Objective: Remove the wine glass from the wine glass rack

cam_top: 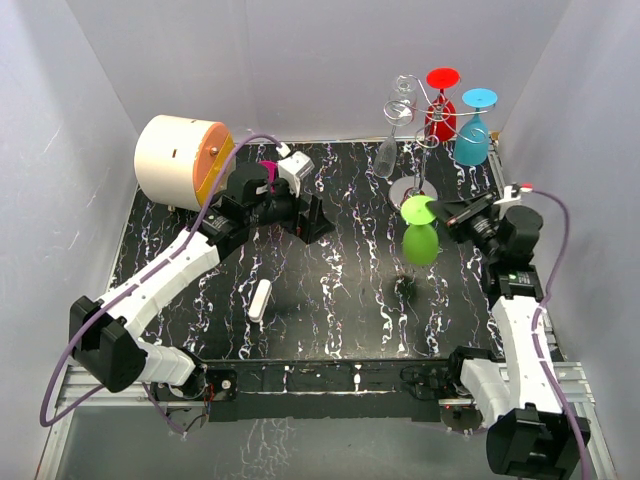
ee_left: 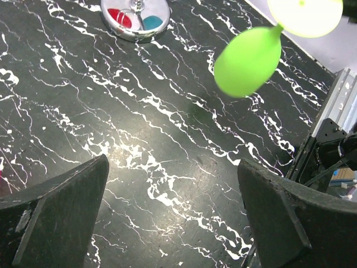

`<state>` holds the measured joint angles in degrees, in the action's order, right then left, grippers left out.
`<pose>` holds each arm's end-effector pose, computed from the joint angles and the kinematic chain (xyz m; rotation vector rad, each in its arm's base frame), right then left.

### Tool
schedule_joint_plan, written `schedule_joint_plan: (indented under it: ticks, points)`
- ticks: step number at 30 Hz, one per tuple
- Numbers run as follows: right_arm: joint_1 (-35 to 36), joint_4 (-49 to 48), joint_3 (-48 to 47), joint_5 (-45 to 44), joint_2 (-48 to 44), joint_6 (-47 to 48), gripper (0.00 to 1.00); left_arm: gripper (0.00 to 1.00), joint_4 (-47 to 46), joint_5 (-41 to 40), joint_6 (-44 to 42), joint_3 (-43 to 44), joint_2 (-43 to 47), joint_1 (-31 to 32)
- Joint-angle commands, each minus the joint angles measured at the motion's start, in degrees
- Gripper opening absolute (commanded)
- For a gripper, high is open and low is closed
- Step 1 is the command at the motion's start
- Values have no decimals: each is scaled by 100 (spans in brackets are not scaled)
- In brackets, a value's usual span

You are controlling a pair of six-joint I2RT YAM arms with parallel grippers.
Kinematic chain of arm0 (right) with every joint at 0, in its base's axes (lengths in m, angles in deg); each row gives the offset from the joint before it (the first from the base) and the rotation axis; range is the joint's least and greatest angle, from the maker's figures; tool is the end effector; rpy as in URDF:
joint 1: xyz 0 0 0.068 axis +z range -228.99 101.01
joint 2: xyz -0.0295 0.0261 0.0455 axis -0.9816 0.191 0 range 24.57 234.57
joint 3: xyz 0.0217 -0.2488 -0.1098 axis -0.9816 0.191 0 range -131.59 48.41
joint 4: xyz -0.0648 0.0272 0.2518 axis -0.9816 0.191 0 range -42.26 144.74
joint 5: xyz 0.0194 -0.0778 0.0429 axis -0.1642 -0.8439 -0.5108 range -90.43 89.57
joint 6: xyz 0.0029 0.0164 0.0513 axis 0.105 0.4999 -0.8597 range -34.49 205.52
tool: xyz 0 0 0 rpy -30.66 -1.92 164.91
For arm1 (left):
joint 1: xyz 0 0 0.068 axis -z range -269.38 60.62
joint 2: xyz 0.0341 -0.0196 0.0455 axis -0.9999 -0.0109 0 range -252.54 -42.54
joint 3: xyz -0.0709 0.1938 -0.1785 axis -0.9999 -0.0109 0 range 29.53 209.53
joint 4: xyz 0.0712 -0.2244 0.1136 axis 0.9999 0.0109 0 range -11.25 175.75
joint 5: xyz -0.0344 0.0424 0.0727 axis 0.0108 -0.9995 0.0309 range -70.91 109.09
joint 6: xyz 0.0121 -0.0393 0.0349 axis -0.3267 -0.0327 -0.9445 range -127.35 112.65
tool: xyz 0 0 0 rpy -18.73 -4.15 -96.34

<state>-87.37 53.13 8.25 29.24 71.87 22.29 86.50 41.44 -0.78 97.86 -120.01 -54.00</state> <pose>0.1944 -0.0108 0.3139 0.7712 1.7479 1.1296 0.2501 -0.1943 0.3605 0.7477 1.7842 -0.8611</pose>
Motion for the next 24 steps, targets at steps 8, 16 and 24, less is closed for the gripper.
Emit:
schedule_joint_plan:
  ticks: [8,16,24]
  points:
    - [1537,-2740,251,448,576,-1672,0,99,-1391,67,2516,-1449,1341,-30]
    - [2159,-4576,-190,433,1304,-3140,0,99,-2262,-179,4941,-2307,2705,-174]
    - [2664,-5492,-890,35,1579,-3860,0,99,-4395,149,6866,-2781,2485,-189]
